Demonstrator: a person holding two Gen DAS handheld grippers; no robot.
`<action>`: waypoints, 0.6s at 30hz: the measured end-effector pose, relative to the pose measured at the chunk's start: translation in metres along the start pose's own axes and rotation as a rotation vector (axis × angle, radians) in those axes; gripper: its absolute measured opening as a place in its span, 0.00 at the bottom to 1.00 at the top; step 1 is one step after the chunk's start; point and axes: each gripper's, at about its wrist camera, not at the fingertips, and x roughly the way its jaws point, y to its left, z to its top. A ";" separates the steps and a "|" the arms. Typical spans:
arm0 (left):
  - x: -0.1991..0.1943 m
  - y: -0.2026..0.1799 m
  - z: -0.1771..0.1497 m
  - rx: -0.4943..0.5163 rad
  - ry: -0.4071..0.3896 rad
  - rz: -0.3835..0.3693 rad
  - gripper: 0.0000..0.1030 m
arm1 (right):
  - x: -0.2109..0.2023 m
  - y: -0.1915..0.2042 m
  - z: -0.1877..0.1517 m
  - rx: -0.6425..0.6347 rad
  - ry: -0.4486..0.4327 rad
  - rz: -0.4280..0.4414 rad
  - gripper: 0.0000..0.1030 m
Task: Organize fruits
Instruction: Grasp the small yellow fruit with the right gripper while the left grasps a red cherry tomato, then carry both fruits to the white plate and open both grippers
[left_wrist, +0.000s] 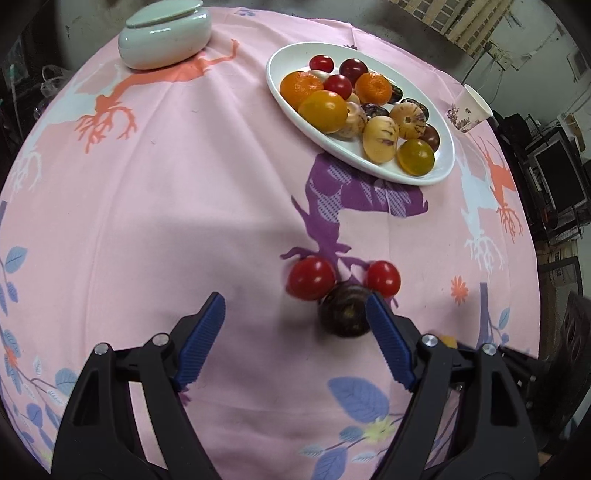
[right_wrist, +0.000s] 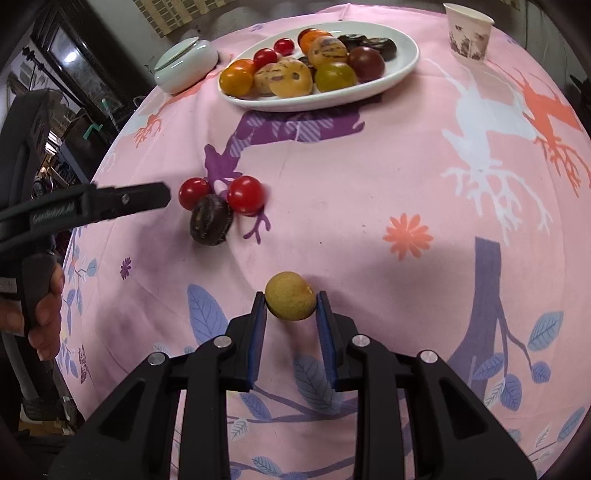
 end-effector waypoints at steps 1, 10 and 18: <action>0.004 -0.001 0.002 -0.011 0.007 -0.002 0.73 | -0.001 -0.001 0.000 0.002 -0.001 0.006 0.27; 0.031 -0.002 0.010 -0.067 0.058 -0.076 0.38 | 0.000 -0.001 0.004 -0.005 -0.002 0.034 0.27; 0.021 0.008 0.007 -0.103 0.033 -0.072 0.31 | -0.003 0.000 0.007 -0.006 -0.008 0.036 0.27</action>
